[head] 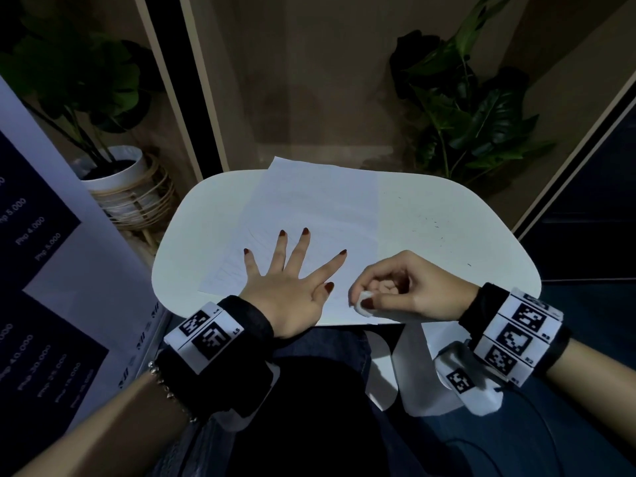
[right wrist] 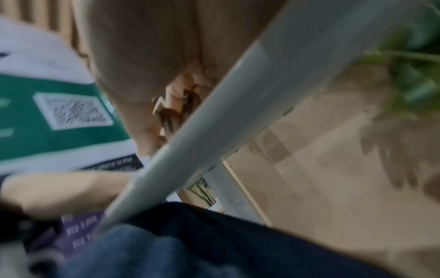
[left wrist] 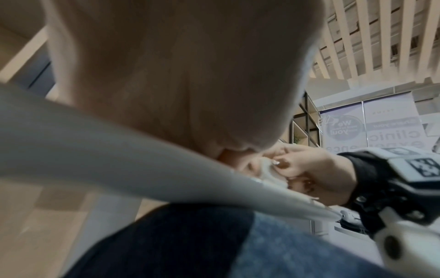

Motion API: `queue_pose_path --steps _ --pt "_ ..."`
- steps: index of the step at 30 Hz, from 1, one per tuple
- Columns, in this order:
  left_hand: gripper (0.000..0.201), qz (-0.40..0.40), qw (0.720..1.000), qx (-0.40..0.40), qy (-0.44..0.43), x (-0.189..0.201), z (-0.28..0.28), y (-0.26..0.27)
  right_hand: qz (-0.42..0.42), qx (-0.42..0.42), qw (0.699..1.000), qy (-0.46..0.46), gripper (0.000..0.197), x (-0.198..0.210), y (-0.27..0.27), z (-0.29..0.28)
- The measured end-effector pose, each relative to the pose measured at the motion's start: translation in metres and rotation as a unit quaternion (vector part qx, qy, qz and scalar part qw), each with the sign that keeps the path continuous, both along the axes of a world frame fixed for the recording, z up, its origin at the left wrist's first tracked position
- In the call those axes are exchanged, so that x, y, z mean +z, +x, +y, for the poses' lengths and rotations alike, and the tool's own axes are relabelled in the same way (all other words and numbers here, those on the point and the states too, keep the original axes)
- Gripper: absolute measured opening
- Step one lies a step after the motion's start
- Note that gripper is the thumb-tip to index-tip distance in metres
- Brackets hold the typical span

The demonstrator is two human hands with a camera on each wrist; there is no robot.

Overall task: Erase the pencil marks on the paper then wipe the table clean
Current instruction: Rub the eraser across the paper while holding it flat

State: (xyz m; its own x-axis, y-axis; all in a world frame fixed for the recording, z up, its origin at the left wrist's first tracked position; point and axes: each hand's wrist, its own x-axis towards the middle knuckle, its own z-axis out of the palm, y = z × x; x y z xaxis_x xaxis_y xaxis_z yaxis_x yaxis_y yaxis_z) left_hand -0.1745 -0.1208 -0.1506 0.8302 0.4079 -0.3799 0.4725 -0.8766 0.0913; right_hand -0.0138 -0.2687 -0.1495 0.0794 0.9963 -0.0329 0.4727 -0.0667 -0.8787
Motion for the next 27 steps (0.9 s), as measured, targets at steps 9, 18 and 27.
queue_pose_path --steps 9,18,27 --pt "0.048 0.001 1.000 0.000 0.001 0.0000 0.0001 0.0003 -0.002 0.003 1.000 -0.003 0.009 0.0021 0.0030 -0.0004" --pt "0.048 0.000 1.000 0.001 -0.003 -0.0004 0.0002 0.0001 0.010 -0.007 1.000 -0.002 0.009 0.0008 -0.0026 0.0008" --pt "0.049 0.005 1.000 -0.003 -0.004 0.0022 -0.0014 -0.0013 0.019 -0.009 1.000 -0.022 0.014 0.0008 -0.0022 0.0000"
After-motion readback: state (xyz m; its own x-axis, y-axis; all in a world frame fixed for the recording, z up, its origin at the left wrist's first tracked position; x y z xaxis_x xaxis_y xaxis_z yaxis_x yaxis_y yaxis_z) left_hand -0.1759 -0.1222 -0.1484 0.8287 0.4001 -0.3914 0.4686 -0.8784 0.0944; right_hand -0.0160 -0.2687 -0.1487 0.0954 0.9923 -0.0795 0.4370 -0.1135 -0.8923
